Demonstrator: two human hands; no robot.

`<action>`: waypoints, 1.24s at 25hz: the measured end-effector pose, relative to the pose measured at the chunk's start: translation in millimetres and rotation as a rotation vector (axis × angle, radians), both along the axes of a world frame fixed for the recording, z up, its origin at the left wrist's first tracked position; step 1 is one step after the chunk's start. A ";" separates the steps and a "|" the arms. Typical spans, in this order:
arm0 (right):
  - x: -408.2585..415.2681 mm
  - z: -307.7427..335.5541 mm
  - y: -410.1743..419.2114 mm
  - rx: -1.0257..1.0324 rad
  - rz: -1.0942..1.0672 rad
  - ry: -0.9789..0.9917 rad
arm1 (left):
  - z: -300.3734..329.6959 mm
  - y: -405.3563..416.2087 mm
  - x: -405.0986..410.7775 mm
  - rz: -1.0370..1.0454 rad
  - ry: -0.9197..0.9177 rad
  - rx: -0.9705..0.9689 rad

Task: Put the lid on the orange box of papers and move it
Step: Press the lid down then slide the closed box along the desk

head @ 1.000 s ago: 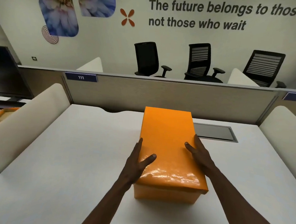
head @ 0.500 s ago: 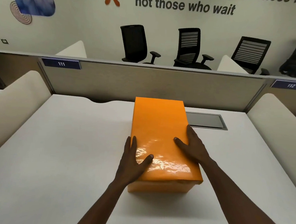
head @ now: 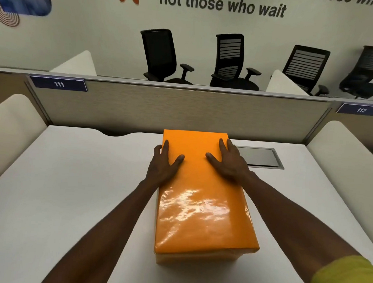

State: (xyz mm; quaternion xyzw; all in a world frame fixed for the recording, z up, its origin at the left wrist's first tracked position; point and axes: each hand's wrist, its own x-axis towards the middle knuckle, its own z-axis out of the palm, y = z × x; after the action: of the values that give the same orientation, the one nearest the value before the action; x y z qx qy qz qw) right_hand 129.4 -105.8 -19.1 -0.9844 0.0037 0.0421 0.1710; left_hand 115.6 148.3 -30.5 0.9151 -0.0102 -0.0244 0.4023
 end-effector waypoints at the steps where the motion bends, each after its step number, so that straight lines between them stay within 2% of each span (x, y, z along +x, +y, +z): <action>1: 10.6 0.9 -0.1 0.007 -0.009 0.006 | 0.7 1.1 13.5 0.009 -0.001 -0.028; 6: 53.5 -0.8 -0.1 0.012 -0.026 -0.020 | 8.3 3.6 70.3 -0.018 -0.026 -0.108; 11: 79.9 -9.9 2.0 0.041 -0.048 -0.100 | 6.9 6.9 108.1 0.096 -0.021 -0.120; 17: 84.9 -27.1 -0.9 0.074 -0.050 -0.164 | -15.7 8.2 115.2 0.118 -0.028 -0.138; 20: 83.7 -21.0 -0.7 0.109 -0.047 -0.088 | -12.9 7.0 109.7 0.139 -0.009 -0.144; 22: 65.1 -10.8 -5.2 0.209 -0.053 -0.021 | -6.3 2.4 91.9 0.186 -0.044 -0.215; 24: 32.3 -2.1 -12.4 0.287 -0.081 -0.040 | -2.6 1.0 61.8 0.263 -0.039 -0.361; 26: -23.5 -1.2 -13.4 0.283 -0.097 -0.080 | -6.5 10.9 8.0 0.244 -0.011 -0.436; 28: -92.2 -7.5 -6.3 0.289 -0.098 -0.090 | -14.8 22.9 -61.5 0.147 0.017 -0.391; 31: -170.6 -24.1 0.8 0.206 -0.123 -0.052 | -27.4 14.0 -147.8 -0.040 0.016 -0.189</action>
State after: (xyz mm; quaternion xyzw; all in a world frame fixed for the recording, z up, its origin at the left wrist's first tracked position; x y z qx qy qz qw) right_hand -41.2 -105.0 -43.3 -0.9603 0.0554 0.0059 0.2733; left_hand -32.2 162.3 -57.9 0.8724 -0.0275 -0.0387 0.4865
